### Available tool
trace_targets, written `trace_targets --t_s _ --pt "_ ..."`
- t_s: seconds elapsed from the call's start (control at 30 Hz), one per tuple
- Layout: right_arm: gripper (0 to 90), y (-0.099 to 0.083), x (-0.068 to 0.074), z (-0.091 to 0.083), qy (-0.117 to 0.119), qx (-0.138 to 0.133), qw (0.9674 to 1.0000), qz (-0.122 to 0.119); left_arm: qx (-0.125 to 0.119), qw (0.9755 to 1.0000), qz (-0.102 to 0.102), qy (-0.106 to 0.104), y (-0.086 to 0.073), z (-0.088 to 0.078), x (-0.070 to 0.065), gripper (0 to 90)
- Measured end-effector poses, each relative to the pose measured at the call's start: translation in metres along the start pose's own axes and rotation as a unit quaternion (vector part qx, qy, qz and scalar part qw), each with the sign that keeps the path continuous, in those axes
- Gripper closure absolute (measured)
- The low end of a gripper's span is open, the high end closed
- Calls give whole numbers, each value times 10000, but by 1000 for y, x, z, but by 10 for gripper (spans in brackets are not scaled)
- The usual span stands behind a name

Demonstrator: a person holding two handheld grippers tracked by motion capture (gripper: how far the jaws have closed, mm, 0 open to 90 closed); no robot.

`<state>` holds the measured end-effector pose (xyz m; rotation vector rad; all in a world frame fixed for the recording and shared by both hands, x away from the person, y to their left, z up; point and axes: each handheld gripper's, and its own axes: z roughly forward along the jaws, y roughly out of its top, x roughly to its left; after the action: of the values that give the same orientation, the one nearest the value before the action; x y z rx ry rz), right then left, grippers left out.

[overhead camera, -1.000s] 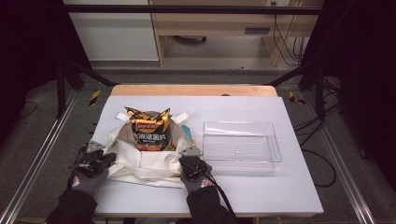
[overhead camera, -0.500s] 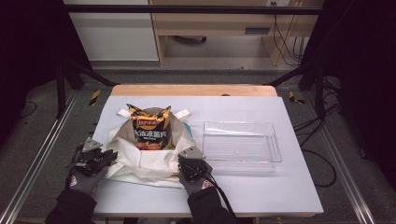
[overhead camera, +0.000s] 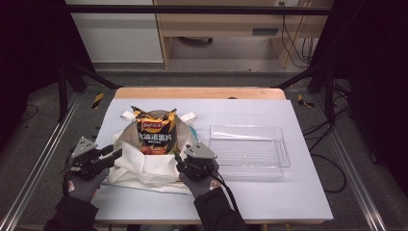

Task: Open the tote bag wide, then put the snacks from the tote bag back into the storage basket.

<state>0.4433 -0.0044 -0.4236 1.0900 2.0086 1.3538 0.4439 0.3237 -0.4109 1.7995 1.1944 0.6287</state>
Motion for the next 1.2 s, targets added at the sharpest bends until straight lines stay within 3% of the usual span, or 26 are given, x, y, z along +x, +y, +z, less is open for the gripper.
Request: trace_targets --t_s 0.33,0.8,1.2 --pt "417 21 -13 -10 73 -206 9997 88 -317 9994 -105 9 11 -9 -7 402" --pt "403 46 -25 -17 36 -361 9992 181 -458 9989 37 -82 30 -10 -15 389" --pt "417 61 -36 -14 -38 -377 9989 278 -757 9970 -49 -127 59 -5 -23 396"
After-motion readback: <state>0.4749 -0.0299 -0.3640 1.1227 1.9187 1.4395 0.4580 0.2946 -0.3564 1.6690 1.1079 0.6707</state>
